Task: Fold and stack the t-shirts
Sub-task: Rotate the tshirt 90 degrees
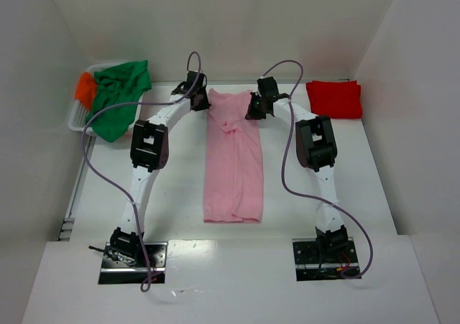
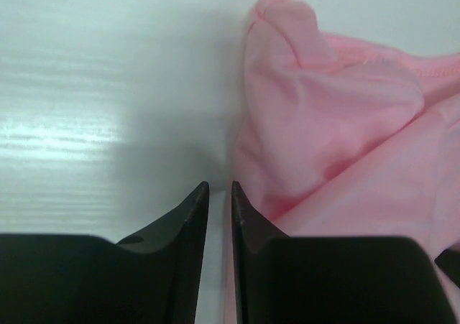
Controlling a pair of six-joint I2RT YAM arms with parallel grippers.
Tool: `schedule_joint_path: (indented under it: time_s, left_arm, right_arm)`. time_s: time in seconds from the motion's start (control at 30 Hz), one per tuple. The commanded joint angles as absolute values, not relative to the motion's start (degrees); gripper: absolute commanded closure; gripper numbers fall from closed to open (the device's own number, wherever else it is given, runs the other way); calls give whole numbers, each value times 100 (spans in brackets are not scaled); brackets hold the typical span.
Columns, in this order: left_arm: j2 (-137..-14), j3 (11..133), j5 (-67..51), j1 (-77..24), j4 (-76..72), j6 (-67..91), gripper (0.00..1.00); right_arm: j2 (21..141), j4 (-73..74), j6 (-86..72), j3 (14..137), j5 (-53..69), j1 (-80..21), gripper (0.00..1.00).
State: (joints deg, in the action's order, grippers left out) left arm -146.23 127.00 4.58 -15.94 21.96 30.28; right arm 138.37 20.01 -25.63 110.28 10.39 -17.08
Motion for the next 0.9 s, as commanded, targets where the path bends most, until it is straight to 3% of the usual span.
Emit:
schedule_joint_path:
  time_s: [0.0,0.13,0.23,0.53,0.67,0.8,0.87]
  left_arm:
    - [-14985,13551,589,-1644,2733,2919,73]
    - [-15047,13789,711,-1644,2795,2804,72]
    - [-14881,14018,659,-1591,2795,2629,65]
    - [-13677,13958,257,-1591,2874,1856,34]
    - [-12546,12774,-525,-1591,2481,1784,25]
    - [-11375,10388,-1685,-1591,1768,1854,19]
    - [-10856,9750,-2476,-1678,1556,1707,18]
  right_arm:
    - [13878,2540,-2373,10758,870,-1618,100]
    - [13825,2540,-2373,10644,870,-1565,100]
    - [13764,2540,-2373,10644,870,-1564,100]
    - [13457,2540,-2259,10872,984,-1564,99]
    - [13061,2540,-2206,10872,1037,-1564,96]
    - [12622,2487,-2206,10768,1160,-1564,92]
    - [12323,2347,-2206,10522,1221,-1564,87]
